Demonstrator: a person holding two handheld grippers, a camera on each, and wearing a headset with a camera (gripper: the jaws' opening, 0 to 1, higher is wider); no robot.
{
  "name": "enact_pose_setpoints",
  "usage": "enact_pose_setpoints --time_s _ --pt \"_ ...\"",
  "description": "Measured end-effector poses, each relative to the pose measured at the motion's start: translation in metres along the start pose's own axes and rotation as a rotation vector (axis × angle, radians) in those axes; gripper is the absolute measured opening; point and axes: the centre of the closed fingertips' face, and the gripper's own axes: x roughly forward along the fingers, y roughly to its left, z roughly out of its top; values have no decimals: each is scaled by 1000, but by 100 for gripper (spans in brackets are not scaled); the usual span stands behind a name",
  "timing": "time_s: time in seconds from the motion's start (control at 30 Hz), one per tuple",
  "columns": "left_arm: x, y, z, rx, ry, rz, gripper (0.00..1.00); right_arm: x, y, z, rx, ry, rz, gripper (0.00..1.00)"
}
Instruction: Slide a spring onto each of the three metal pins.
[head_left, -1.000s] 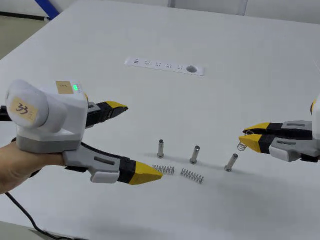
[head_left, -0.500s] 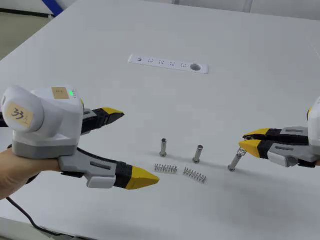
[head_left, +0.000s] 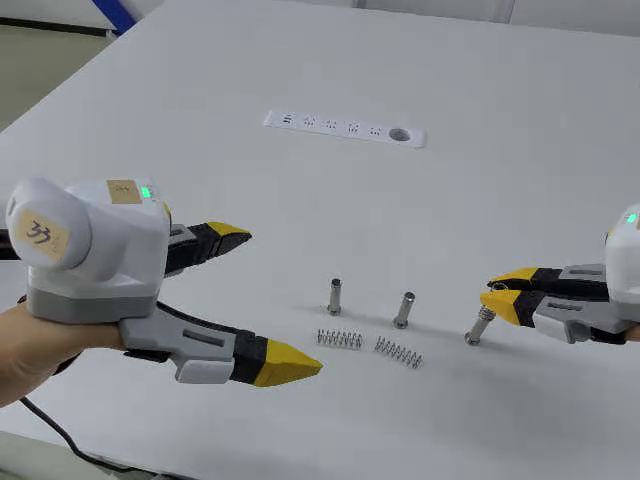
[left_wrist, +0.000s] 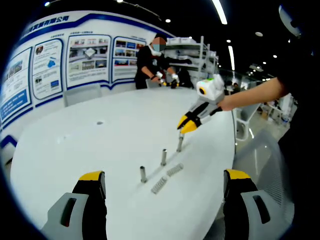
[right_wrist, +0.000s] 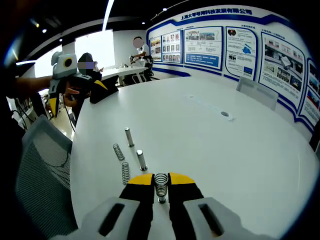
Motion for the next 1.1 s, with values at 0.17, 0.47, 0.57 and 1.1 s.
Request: enact_pose_setpoints --time_s 0.17,0.47,0.57,1.1 --pt "2 -3 -4 15 17 -1 99 4 2 -7 -10 20 -4 11" --pt "-4 4 -6 -5 17 10 98 15 0 -20 -25 43 -16 11" --pt "-4 6 -7 -8 20 15 98 18 -1 -24 -39 51 -20 11" --pt "-4 8 -12 -28 16 23 95 29 -6 -39 -40 85 -33 12"
